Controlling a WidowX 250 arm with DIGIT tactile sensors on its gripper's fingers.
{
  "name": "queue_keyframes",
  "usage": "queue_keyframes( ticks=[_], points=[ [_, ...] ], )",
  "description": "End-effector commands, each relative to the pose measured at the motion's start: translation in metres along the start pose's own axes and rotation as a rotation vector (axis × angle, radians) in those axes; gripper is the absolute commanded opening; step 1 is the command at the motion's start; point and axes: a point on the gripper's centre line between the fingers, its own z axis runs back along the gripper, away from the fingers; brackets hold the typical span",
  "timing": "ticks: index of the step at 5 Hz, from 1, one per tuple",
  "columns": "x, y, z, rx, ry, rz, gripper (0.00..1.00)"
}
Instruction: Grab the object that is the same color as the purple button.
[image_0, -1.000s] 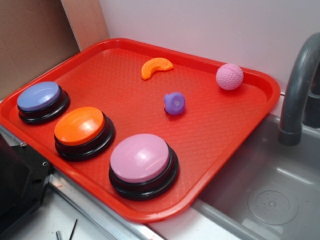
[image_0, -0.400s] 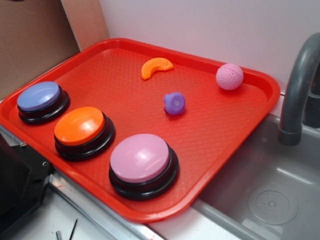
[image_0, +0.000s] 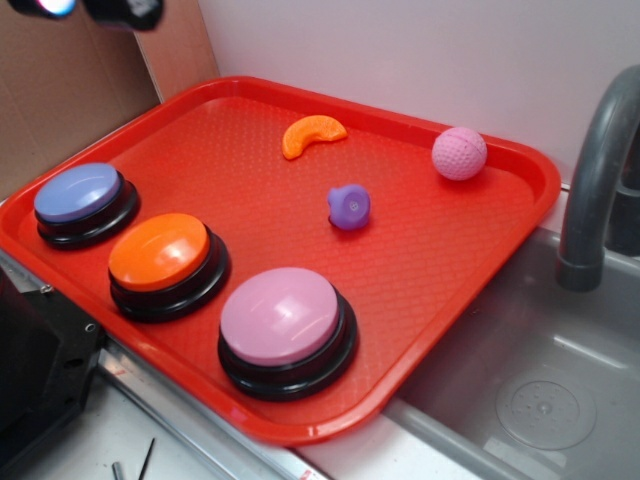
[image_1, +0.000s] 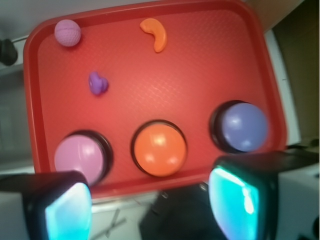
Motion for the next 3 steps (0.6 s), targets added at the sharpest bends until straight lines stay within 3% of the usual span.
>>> queue_keyframes(
  ticks=[1, 3],
  points=[
    [0.023, -0.029, -0.027, -0.075, -0.091, 0.162, 1.0],
    [0.041, -0.05, -0.066, -0.046, -0.097, 0.178, 1.0]
  ],
)
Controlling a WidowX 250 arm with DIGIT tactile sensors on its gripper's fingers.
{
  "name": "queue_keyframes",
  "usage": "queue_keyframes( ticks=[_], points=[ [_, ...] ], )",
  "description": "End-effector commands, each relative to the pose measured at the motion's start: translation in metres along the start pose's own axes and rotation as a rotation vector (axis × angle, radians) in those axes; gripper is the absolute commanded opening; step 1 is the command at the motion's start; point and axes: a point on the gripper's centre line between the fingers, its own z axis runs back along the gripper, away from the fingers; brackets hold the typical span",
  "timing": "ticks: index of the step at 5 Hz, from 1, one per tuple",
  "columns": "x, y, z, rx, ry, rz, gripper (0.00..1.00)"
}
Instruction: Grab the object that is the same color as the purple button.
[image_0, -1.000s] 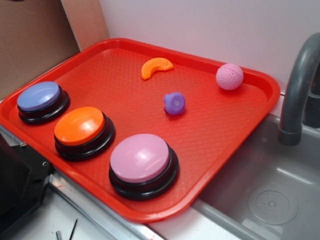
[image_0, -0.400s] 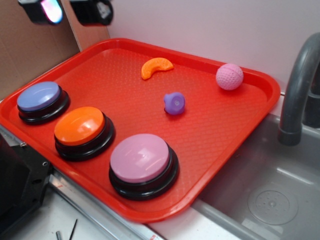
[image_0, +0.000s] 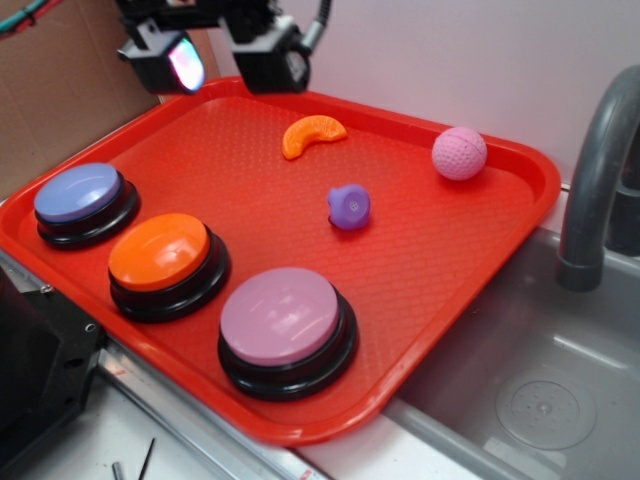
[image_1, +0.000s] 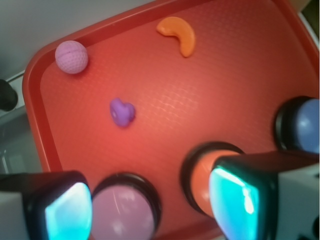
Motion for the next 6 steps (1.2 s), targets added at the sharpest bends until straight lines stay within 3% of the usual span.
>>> queue_keyframes(
  ticks=[1, 6],
  points=[
    [0.013, -0.019, -0.034, 0.005, -0.019, 0.034, 1.0],
    [0.05, -0.019, -0.118, 0.083, 0.107, 0.092, 1.0]
  ],
)
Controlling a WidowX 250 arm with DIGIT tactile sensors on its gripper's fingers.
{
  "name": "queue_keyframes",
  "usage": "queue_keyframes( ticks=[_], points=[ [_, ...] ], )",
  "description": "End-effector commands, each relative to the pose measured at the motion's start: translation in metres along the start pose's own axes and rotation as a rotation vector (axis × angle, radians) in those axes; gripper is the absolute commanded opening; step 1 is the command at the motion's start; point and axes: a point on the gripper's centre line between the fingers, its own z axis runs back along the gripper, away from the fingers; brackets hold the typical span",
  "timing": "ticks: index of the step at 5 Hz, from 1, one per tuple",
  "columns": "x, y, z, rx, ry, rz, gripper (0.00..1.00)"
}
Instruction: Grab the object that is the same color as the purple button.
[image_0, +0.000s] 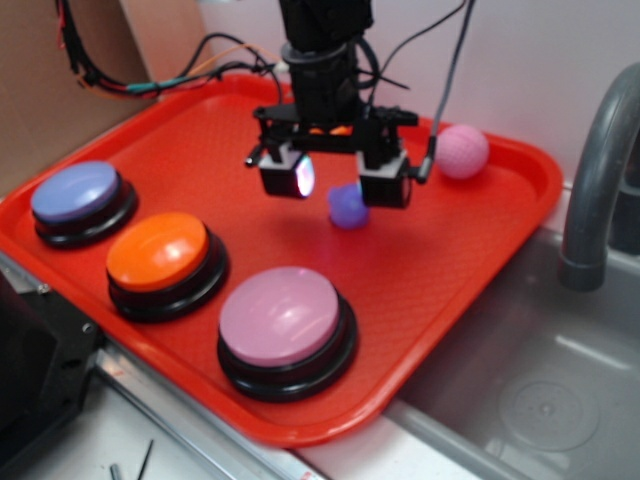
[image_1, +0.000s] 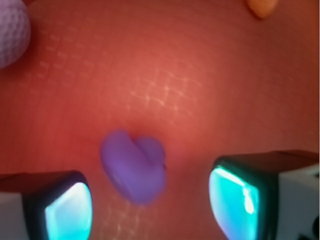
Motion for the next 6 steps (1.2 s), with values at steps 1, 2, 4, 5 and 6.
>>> queue_keyframes(
  ticks=[1, 2, 4, 5, 6],
  points=[
    [0.011, -0.009, -0.01, -0.002, -0.013, -0.017, 0.0],
    [0.01, -0.009, -0.012, 0.006, -0.019, -0.012, 0.0],
    [0.007, 0.0, 0.026, -0.002, -0.011, -0.147, 0.0],
    [0.009, 0.014, 0.065, 0.039, -0.019, -0.219, 0.0],
    [0.005, 0.028, 0.098, 0.027, -0.015, -0.259, 0.0]
  ],
)
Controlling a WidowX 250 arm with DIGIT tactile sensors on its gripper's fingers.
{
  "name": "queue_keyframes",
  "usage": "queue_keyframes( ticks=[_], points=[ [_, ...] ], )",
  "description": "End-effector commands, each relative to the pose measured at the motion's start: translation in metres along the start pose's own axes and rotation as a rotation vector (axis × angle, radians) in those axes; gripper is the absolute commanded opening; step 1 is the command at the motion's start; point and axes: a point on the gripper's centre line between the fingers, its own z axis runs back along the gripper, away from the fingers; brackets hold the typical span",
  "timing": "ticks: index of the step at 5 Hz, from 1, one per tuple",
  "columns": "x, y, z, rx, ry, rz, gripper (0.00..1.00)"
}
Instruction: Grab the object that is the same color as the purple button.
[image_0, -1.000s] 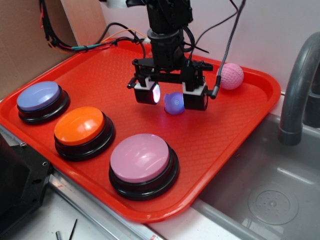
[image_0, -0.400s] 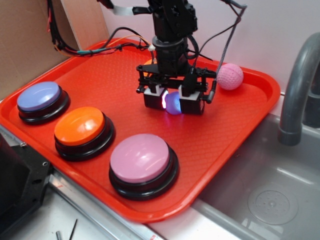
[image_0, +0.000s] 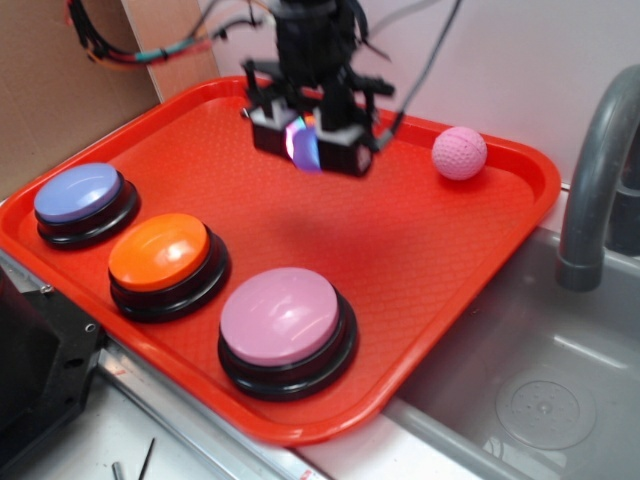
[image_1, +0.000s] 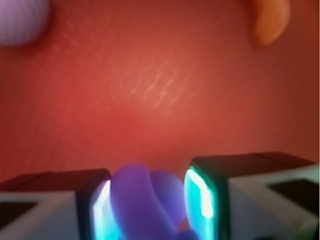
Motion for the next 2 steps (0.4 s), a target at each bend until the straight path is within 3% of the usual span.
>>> queue_keyframes(
  ticks=[1, 2],
  points=[
    [-0.01, 0.038, 0.09, -0.094, -0.093, -0.022, 0.0],
    [-0.018, 0.059, 0.116, -0.128, -0.116, 0.053, 0.0]
  ],
)
